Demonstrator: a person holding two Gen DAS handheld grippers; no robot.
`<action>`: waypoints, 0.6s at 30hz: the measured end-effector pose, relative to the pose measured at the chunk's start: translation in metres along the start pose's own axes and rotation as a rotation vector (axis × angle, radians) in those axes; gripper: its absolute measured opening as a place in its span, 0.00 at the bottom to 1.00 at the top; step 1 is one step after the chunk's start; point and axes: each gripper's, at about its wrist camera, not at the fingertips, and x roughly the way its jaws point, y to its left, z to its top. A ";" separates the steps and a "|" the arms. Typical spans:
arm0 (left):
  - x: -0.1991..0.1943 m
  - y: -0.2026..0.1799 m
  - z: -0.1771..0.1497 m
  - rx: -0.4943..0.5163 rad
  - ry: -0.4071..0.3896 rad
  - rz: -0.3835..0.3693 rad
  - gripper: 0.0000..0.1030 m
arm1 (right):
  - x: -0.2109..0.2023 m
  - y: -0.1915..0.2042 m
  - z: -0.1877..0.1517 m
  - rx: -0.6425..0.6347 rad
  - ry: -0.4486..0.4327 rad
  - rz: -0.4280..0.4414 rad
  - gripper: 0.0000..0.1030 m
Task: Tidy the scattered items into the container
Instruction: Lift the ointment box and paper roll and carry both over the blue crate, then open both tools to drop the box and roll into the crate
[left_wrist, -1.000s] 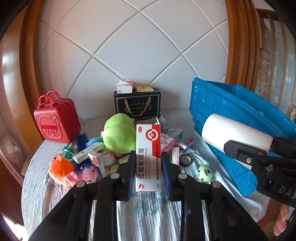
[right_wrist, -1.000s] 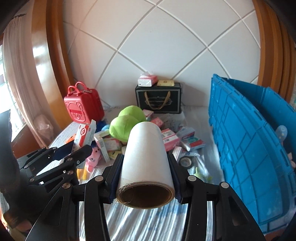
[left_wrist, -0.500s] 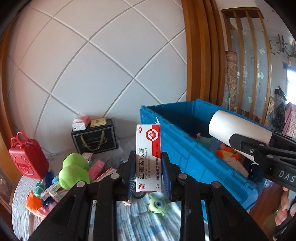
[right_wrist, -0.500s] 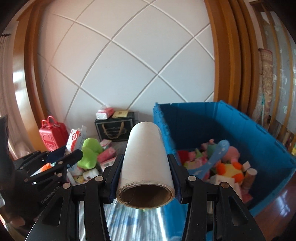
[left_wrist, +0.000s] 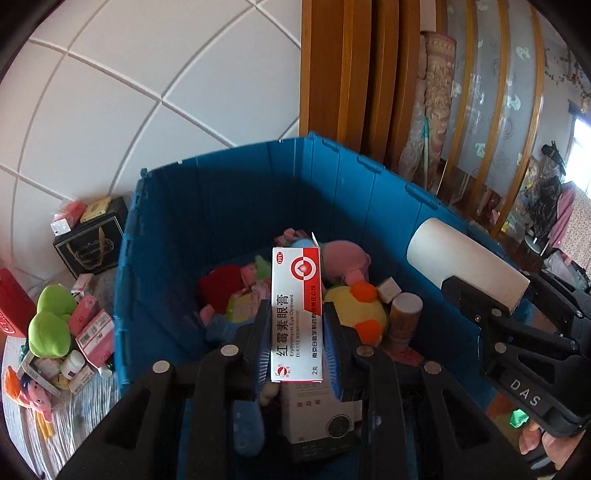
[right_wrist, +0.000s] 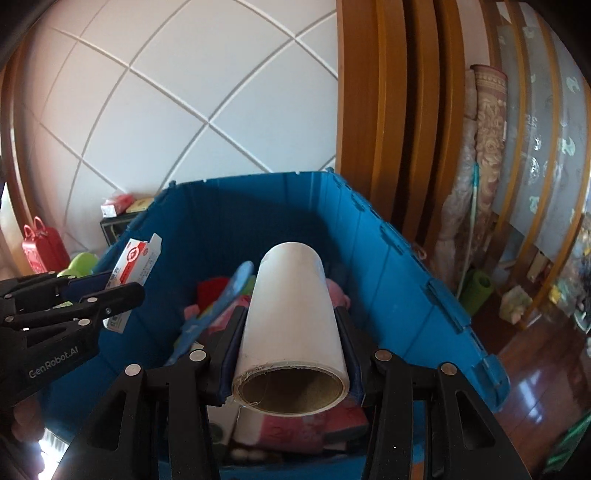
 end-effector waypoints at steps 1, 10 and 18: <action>0.009 -0.006 0.001 0.000 0.030 0.000 0.25 | 0.006 -0.008 -0.002 0.002 0.021 0.004 0.44; 0.029 -0.038 0.003 0.017 0.123 0.038 0.26 | 0.030 -0.045 -0.019 -0.002 0.108 0.039 0.44; 0.037 -0.047 -0.003 0.038 0.166 0.050 0.59 | 0.036 -0.053 -0.022 -0.016 0.113 0.055 0.44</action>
